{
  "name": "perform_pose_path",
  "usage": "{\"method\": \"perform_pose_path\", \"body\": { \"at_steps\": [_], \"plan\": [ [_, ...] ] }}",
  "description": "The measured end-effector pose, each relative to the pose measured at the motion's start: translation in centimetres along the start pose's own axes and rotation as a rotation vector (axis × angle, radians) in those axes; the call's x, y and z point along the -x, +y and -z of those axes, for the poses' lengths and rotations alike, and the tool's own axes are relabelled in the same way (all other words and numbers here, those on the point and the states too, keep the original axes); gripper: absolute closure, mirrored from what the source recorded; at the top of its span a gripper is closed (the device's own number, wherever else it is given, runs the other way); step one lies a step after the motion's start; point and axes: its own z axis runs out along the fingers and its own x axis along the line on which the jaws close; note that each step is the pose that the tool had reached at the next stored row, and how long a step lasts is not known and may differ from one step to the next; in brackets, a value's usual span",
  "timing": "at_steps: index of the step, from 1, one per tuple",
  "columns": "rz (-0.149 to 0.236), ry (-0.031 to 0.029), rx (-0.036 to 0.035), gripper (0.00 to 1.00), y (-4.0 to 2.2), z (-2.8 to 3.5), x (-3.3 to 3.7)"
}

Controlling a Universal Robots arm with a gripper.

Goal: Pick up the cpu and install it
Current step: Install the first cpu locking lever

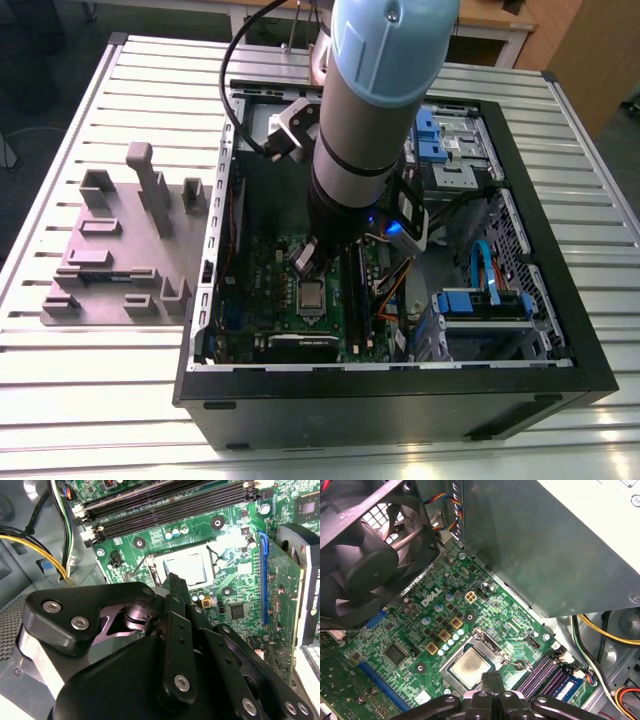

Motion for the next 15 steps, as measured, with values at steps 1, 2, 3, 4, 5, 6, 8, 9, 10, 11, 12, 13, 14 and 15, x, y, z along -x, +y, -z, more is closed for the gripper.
{"method": "perform_pose_path", "body": {
  "at_steps": [1,2,3,4,5,6,8,9,10,11,12,13,14,15],
  "plan": [
    [0.000,0.0000,-0.0001,0.90,-0.09,0.01,0.10],
    [0.000,0.0000,-0.0001,0.90,-0.19,0.01,0.21],
    [0.000,0.0001,0.0000,0.90,-0.30,0.02,0.32],
    [0.000,0.0000,0.0000,0.90,-0.39,0.02,0.41],
    [0.000,0.0000,0.0000,0.90,-0.45,0.02,0.48],
    [0.000,0.0000,0.0000,0.90,-0.46,0.02,0.48],
    [0.000,0.0000,-0.0001,0.90,-0.46,0.02,0.49],
    [0.000,0.0001,-0.0002,0.90,-0.46,0.02,0.49],
    [0.000,0.0002,-0.0002,0.90,-0.45,0.04,0.50],
    [0.000,0.0002,-0.0002,0.90,-0.45,0.08,0.50],
    [0.000,0.0003,-0.0002,0.90,-0.45,0.12,0.50],
    [0.000,0.0002,-0.0002,0.90,-0.44,0.18,0.50],
    [0.000,0.0002,-0.0002,0.90,-0.42,0.29,0.51],
    [0.000,0.0001,-0.0002,0.90,-0.40,0.42,0.52]
  ]
}}
